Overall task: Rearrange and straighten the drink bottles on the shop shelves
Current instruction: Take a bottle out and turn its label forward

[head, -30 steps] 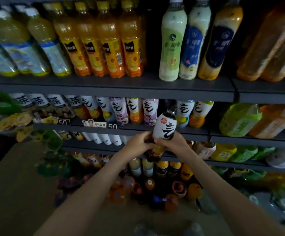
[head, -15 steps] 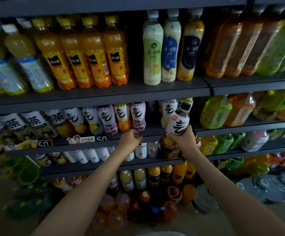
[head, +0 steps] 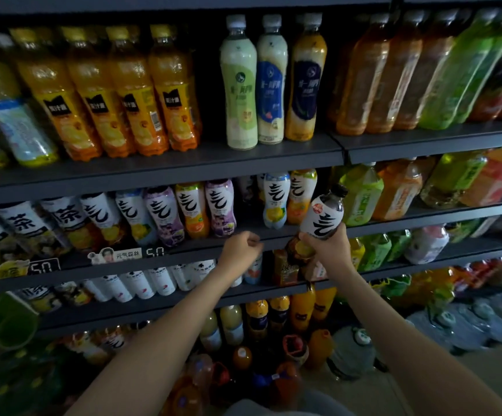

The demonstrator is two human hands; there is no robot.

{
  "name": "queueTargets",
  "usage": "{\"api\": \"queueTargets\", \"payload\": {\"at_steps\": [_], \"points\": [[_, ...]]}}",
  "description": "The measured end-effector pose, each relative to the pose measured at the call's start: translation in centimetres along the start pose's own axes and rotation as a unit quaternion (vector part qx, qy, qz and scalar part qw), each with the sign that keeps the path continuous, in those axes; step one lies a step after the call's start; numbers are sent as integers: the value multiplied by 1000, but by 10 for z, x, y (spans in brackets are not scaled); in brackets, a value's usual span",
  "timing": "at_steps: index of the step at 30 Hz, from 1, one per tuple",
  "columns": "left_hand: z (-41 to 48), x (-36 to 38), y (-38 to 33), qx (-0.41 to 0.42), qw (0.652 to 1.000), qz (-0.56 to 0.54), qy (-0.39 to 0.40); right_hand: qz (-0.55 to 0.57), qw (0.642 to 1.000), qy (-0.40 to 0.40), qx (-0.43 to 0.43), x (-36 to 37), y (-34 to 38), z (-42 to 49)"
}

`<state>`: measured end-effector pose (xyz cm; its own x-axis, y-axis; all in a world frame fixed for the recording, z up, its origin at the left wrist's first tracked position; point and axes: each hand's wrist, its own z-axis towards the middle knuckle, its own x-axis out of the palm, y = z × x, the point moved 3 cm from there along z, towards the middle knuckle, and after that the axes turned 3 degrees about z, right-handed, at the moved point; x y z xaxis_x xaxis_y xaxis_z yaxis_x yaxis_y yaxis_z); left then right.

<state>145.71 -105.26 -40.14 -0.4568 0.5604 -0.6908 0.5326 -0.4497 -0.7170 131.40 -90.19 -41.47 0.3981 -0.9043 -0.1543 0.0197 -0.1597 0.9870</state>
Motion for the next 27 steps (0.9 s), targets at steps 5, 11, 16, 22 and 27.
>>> {"api": "queueTargets", "payload": {"at_steps": [5,11,16,22,27], "points": [[2,25,-30,-45,996,20,-76,-3,1000,6,-2,-34,-4,19],[15,66,-73,-62,995,-21,-70,-24,998,56,-26,-74,-8,38],[29,97,-115,-68,987,-80,-122,-63,993,92,-41,-106,-7,68],[37,108,-120,-103,972,-111,-177,-77,983,158,-50,-113,-5,98],[53,126,-127,-92,980,-96,-147,-76,978,179,-71,-97,-7,112]]}}
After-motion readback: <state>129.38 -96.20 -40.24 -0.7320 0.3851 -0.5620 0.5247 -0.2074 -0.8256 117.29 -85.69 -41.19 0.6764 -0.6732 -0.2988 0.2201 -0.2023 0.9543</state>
